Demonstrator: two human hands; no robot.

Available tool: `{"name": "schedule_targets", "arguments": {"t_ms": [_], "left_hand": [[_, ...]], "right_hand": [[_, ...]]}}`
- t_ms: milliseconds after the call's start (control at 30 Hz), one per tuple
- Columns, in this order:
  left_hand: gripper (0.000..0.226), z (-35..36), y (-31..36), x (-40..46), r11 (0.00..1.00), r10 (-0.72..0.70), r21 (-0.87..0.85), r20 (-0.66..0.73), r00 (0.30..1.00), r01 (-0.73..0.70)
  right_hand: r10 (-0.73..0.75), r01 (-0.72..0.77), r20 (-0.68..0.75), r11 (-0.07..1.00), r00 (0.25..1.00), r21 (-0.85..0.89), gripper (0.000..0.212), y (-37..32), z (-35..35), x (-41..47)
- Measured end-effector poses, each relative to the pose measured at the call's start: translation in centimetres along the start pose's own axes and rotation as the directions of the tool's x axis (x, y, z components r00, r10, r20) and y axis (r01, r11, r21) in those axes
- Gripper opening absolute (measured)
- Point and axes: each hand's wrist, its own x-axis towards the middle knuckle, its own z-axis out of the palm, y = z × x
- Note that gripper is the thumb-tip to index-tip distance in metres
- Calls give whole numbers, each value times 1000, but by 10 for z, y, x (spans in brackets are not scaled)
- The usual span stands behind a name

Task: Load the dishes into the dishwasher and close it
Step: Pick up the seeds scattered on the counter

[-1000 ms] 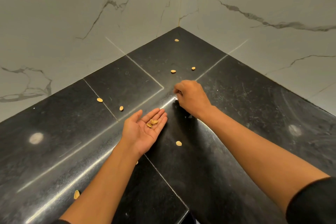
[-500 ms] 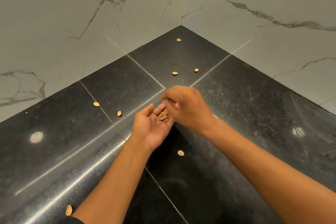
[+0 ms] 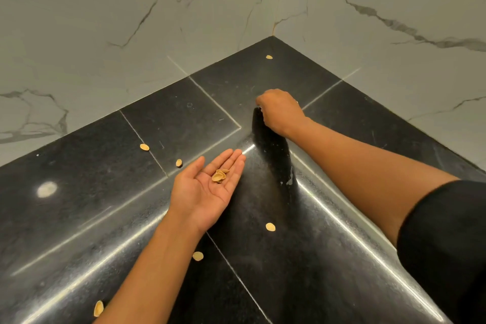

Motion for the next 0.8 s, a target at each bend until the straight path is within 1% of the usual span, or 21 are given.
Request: {"name": "schedule_targets", "arguments": {"t_ms": [100, 233, 333, 400, 433, 500, 600, 700, 800], "left_hand": [[54, -6, 5, -2, 1000, 0, 9, 4, 1000, 0], [55, -10, 7, -1, 1000, 8, 11, -12, 1000, -8], [55, -11, 8, 1, 1000, 7, 16, -20, 1000, -7], [56, -9, 9, 3, 1000, 9, 16, -13, 1000, -9], [56, -8, 9, 4, 1000, 12, 16, -16, 1000, -12], [55, -6, 10, 7, 1000, 19, 15, -25, 1000, -18], [55, 1, 9, 10, 1000, 24, 12, -49, 998, -24], [53, 8, 5, 12, 999, 36, 17, -89, 995, -34], [47, 11, 0, 13, 1000, 21, 7, -108, 994, -21]], "right_hand": [[-41, 43, 28, 997, 999, -57, 17, 0, 6, 7], [-15, 15, 0, 997, 1000, -80, 13, -1, 10, 9], [51, -51, -33, 999, 998, -5, 12, -5, 8, 5], [63, -57, -84, 996, 994, 70, 21, -10, 2, 0], [45, -32, -117, 993, 992, 114, 25, -16, -3, -4], [-28, 69, -193, 975, 981, 210, 28, -30, -13, -16], [-142, 236, -275, 907, 951, 349, 22, -55, -22, -46], [-207, 309, -263, 840, 942, 446, 23, -77, -22, -77], [-288, 333, -169, 858, 942, 392, 25, -88, -15, -94]]}}
